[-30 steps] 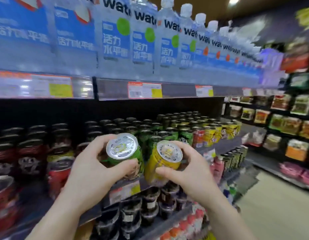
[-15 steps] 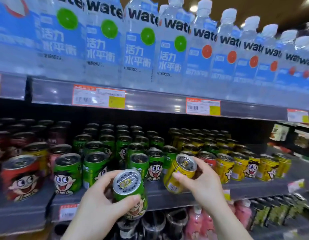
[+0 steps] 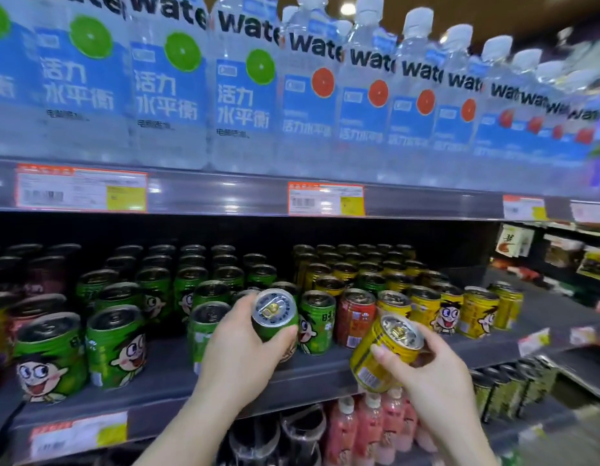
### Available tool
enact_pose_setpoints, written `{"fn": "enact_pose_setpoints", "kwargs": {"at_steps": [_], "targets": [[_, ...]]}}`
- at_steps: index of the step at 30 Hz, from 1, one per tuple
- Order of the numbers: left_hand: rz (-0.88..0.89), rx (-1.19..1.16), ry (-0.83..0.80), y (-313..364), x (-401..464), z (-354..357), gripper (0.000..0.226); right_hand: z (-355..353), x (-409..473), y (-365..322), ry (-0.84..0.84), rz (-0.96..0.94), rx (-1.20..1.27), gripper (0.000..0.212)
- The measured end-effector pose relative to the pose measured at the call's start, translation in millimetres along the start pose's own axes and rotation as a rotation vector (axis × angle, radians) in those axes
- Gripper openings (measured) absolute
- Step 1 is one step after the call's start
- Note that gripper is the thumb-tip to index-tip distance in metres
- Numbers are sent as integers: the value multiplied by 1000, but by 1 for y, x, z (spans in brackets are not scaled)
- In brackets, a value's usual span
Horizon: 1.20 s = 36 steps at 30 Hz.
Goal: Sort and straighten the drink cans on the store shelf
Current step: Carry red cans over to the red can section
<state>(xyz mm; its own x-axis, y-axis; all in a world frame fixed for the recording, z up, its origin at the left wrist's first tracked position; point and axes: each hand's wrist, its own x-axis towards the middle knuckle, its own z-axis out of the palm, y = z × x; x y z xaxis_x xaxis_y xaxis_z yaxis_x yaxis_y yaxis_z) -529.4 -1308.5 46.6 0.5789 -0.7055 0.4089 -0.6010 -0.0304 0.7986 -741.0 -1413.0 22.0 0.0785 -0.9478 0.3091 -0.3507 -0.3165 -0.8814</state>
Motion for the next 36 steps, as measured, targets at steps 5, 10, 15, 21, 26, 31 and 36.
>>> {"fn": "enact_pose_setpoints", "kwargs": {"at_steps": [5,10,15,21,26,31,36], "targets": [[14,340,106,-12,10,29,70,-6,5,12,-7,20,6,78],[262,517,246,-10,16,45,61,-21,15,23,-15,-1,27,72],[381,498,8,40,43,87,81,-33,28,27,-35,-41,12,70],[229,827,-245,60,85,122,93,-40,40,24,-57,-43,5,54],[117,902,-460,55,103,135,103,-36,47,24,-55,-31,-8,61],[104,753,-462,52,106,129,97,-30,50,25,-49,-25,-21,68],[88,265,-345,50,99,94,80,-18,55,20,-17,-35,-49,81]]}}
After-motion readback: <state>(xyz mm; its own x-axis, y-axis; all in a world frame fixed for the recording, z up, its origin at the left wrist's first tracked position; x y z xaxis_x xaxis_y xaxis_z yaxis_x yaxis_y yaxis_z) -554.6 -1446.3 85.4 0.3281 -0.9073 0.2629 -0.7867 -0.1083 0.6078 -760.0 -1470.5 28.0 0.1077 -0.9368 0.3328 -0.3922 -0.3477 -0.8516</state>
